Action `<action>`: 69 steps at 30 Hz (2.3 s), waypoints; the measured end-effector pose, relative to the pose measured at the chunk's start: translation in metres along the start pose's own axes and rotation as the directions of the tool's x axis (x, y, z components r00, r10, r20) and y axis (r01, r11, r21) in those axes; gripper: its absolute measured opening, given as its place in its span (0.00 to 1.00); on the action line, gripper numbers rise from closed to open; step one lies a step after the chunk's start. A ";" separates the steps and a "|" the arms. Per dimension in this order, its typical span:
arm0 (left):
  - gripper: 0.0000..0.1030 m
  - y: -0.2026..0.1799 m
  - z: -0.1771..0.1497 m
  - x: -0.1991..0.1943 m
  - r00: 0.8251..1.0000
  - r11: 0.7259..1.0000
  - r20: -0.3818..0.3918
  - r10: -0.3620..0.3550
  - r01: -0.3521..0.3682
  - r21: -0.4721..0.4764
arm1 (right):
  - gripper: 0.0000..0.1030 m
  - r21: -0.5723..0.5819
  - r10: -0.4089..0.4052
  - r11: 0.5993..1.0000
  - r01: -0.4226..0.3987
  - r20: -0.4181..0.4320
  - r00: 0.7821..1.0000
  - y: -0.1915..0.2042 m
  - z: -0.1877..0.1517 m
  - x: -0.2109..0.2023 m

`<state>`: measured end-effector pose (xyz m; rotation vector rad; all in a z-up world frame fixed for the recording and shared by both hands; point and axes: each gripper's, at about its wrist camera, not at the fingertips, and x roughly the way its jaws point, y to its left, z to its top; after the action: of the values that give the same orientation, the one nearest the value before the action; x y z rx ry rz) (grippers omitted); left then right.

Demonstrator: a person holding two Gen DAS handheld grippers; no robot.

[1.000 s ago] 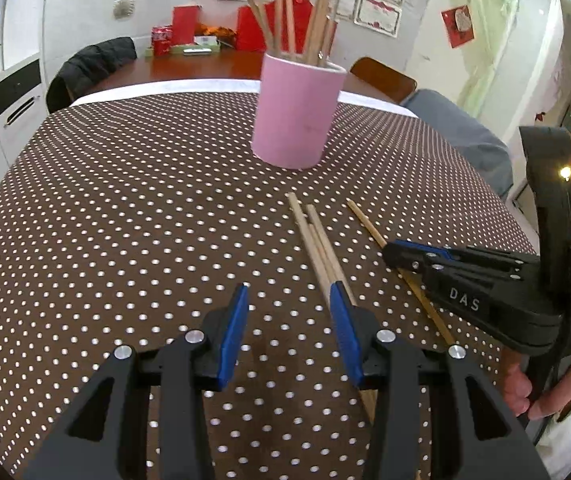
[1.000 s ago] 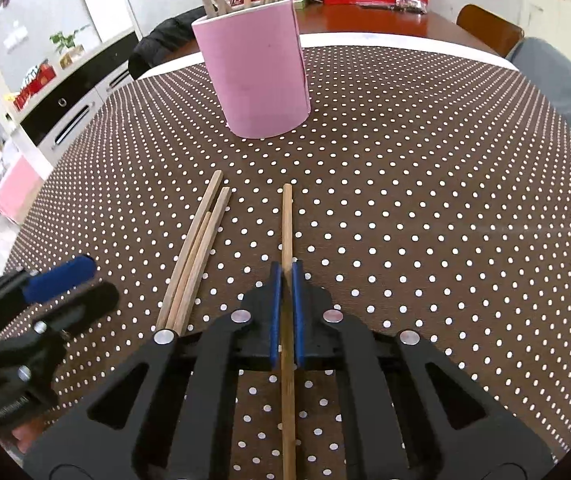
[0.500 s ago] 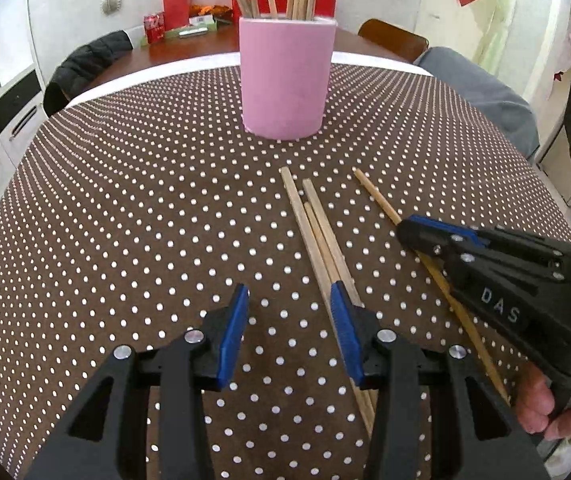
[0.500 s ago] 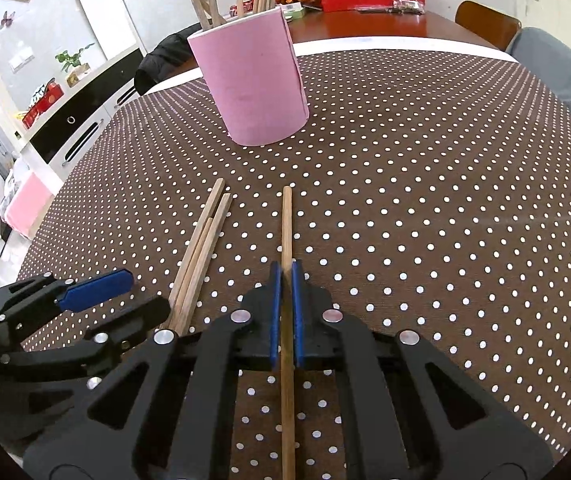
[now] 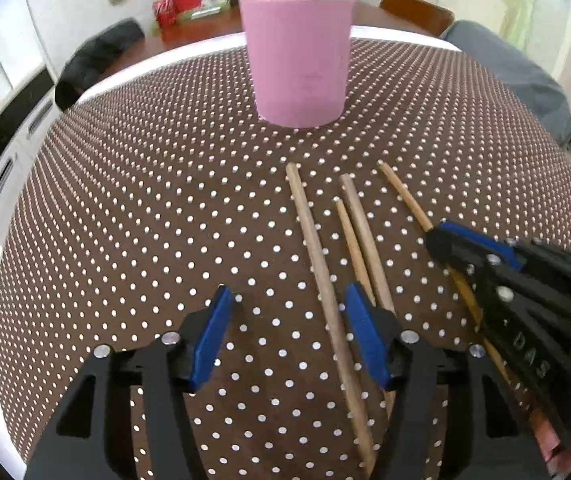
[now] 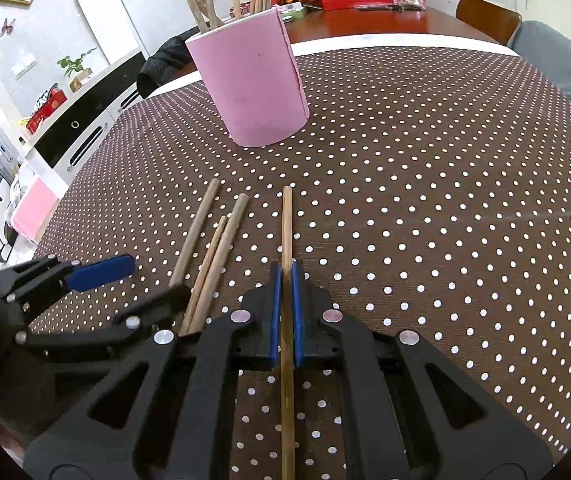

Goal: Organize utensils
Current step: 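Close the right tool on one chopstick while the left tool grasps another, then lift both chopsticks upright and carry them above the pink cup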

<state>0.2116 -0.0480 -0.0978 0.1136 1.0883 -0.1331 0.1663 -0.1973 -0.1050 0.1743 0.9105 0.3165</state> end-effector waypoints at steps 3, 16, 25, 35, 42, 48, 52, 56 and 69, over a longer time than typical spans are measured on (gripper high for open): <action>0.48 -0.001 0.003 0.002 1.000 1.000 0.029 -0.012 0.012 0.012 | 0.06 0.007 0.008 1.000 -0.008 0.000 1.000 -0.001 0.000 0.000; 0.07 0.012 -0.006 -0.008 0.983 0.997 0.165 -0.077 0.076 0.009 | 0.06 0.018 -0.007 1.000 0.007 -0.004 1.000 0.000 0.012 -0.010; 0.07 0.034 0.002 -0.047 0.927 0.992 0.360 -0.105 0.125 -0.032 | 0.06 0.009 -0.027 1.000 0.026 0.102 0.994 0.006 0.032 -0.045; 0.07 0.033 0.017 -0.079 0.885 0.991 0.454 -0.104 0.129 -0.024 | 0.06 -0.081 -0.029 0.996 0.045 0.183 0.983 0.025 0.045 -0.069; 0.07 0.035 0.004 -0.072 0.916 0.989 0.383 -0.119 0.142 -0.034 | 0.84 -0.093 -0.138 0.985 0.147 0.098 0.986 0.018 0.036 -0.033; 0.07 0.038 -0.006 -0.059 0.940 0.990 0.317 -0.124 0.141 -0.031 | 0.84 -0.099 -0.231 0.968 0.232 0.025 0.973 0.014 0.027 0.000; 0.07 0.041 -0.011 -0.055 0.945 0.989 0.301 -0.130 0.146 -0.032 | 0.84 -0.104 -0.262 0.961 0.258 -0.027 0.965 0.012 0.022 0.022; 0.07 0.042 -0.014 -0.049 0.950 0.988 0.279 -0.139 0.154 -0.033 | 0.83 -0.126 -0.274 0.955 0.268 -0.036 0.961 0.016 0.020 0.036; 0.07 0.050 -0.008 -0.050 0.933 0.978 0.315 -0.175 0.201 -0.052 | 0.05 -0.044 -0.180 0.983 0.179 -0.016 0.984 0.011 0.034 0.031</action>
<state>0.1896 0.0052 -0.0555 -0.0859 0.7875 -0.2688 0.2085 -0.1772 -0.1044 0.0493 0.9317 0.1702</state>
